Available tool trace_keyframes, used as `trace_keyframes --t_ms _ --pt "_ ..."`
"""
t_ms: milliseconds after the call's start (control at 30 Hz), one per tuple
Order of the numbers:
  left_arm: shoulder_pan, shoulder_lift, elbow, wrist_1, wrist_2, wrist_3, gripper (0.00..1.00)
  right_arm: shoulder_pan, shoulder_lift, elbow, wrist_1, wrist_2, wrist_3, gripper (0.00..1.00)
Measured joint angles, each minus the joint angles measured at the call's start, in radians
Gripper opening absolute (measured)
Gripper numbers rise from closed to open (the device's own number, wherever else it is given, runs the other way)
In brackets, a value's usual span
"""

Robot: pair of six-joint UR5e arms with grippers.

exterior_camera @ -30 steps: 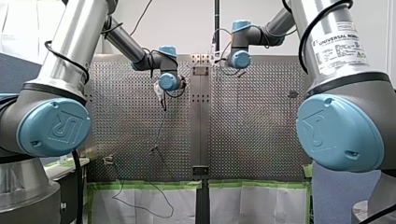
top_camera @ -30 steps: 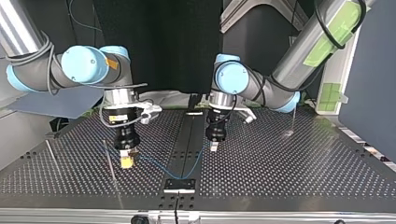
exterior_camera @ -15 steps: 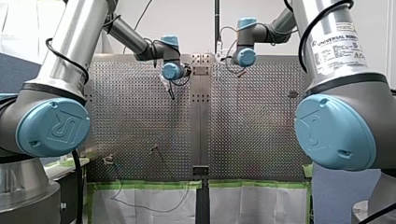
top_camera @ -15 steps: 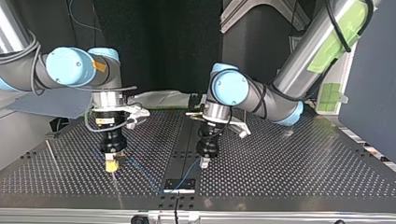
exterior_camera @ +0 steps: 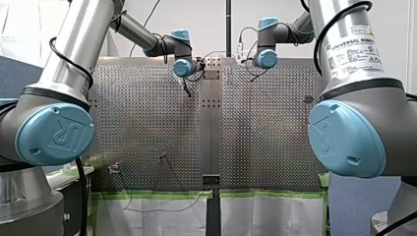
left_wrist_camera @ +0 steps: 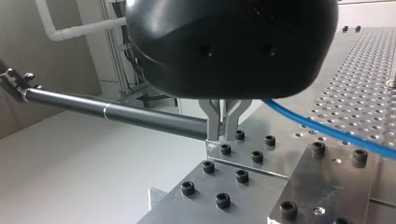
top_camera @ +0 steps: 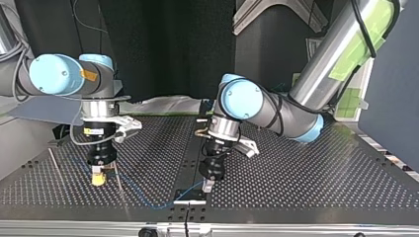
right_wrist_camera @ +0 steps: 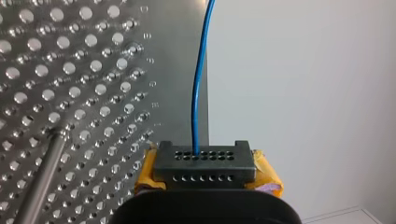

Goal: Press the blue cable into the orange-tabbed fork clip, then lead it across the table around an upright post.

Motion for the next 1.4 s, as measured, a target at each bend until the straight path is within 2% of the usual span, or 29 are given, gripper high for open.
trace_keyframes --t_ms 333,567,767,867,1100,1400 --pt "-0.009 -0.002 0.001 -0.029 0.015 -0.005 0.00 -0.029 -0.001 0.001 0.009 0.000 0.003 0.01" --pt "-0.020 -0.009 0.001 -0.031 0.032 -0.010 0.00 -0.078 -0.001 0.001 0.037 0.000 0.004 0.01" --pt "-0.043 -0.053 0.018 -0.031 0.054 -0.022 0.00 -0.125 -0.001 0.001 0.047 0.000 0.004 0.01" --pt "-0.053 -0.075 0.034 -0.030 0.056 -0.031 0.00 -0.138 0.000 0.001 0.048 0.000 0.004 0.01" --pt "-0.067 -0.104 0.084 -0.031 0.056 -0.058 0.00 -0.159 0.004 0.002 0.048 0.000 0.001 0.01" --pt "-0.069 -0.166 0.096 -0.030 0.060 -0.065 0.00 -0.167 0.031 0.004 0.047 0.001 -0.003 0.01"
